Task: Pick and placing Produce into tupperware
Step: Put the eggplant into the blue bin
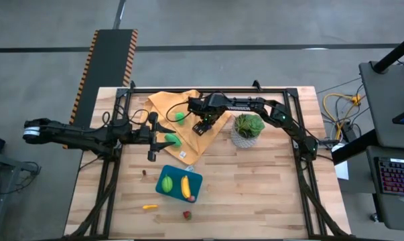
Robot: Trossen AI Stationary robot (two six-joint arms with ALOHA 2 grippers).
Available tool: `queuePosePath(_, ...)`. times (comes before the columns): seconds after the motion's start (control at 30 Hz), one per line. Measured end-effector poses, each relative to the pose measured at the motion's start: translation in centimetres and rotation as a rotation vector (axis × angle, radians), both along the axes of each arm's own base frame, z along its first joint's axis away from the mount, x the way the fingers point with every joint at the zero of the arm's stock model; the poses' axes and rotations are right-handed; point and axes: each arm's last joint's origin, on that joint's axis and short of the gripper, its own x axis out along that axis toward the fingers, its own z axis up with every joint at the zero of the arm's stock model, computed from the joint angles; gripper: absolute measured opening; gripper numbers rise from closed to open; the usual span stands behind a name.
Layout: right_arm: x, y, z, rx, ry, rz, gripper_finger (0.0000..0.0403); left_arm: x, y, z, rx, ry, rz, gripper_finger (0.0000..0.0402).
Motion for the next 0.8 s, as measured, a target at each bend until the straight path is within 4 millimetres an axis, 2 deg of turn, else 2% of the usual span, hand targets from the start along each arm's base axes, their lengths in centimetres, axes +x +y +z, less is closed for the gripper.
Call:
queuePosePath(0.33,0.2,-0.1,1.2,-0.008,-0.018,0.007,0.0219,0.0,0.0,0.0,0.0,0.0,0.0,0.0178)
queuePosePath(0.8,0.3,-0.1,1.3,-0.018,-0.015,0.035,0.0219,0.0,0.0,0.0,0.0,0.0,0.0,0.0178)
